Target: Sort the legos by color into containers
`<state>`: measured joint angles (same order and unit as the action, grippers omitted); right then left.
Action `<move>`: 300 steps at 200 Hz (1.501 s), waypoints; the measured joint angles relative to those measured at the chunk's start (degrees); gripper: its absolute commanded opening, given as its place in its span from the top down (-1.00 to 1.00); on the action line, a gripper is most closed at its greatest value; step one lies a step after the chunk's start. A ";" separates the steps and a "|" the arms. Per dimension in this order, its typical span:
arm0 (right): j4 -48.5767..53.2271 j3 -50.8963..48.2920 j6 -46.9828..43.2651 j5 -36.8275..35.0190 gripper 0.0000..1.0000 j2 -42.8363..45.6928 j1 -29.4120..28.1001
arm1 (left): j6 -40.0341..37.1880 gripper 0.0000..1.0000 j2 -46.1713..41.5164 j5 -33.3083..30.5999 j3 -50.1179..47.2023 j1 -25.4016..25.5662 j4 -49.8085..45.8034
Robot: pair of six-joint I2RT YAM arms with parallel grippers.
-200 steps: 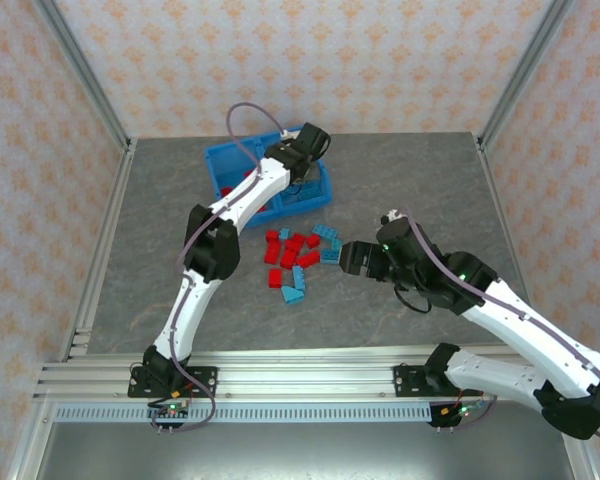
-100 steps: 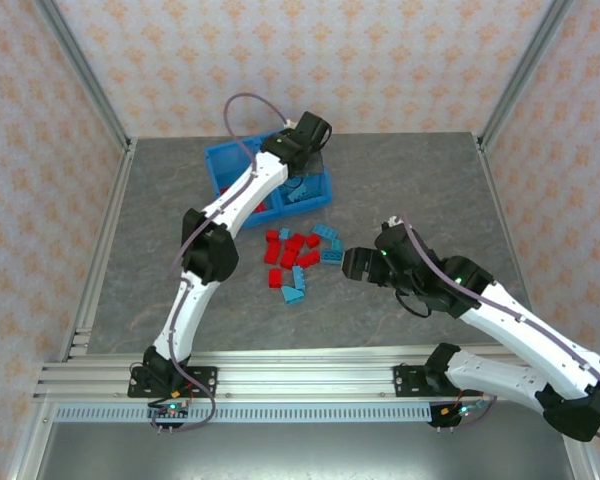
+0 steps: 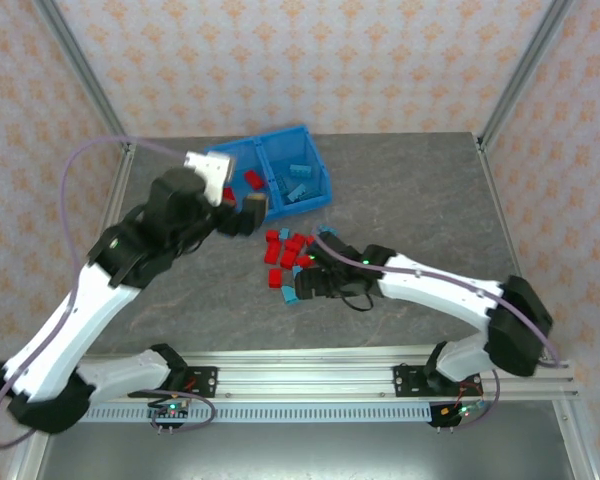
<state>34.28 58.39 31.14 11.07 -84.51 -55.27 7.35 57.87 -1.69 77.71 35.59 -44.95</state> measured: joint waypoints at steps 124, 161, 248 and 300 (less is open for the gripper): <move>-2.23 12.15 -1.07 -2.54 0.03 -24.00 -3.58 | -20.68 -1.00 -26.51 19.67 -23.80 0.04 -10.29; -2.21 11.98 -0.72 -3.61 0.08 -23.02 -3.58 | -22.34 -1.00 -25.16 22.82 -23.80 0.04 -10.60; -1.64 16.41 -3.56 -8.00 0.07 -6.99 3.89 | -16.50 -1.00 -23.32 27.56 -27.12 0.04 1.25; -3.37 38.03 -9.40 -10.58 0.07 -25.83 16.96 | -14.62 -1.00 -19.23 24.81 -31.85 0.04 9.94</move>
<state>30.92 96.42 21.74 0.49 -110.34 -38.30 -7.27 38.63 23.11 45.87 35.64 -35.00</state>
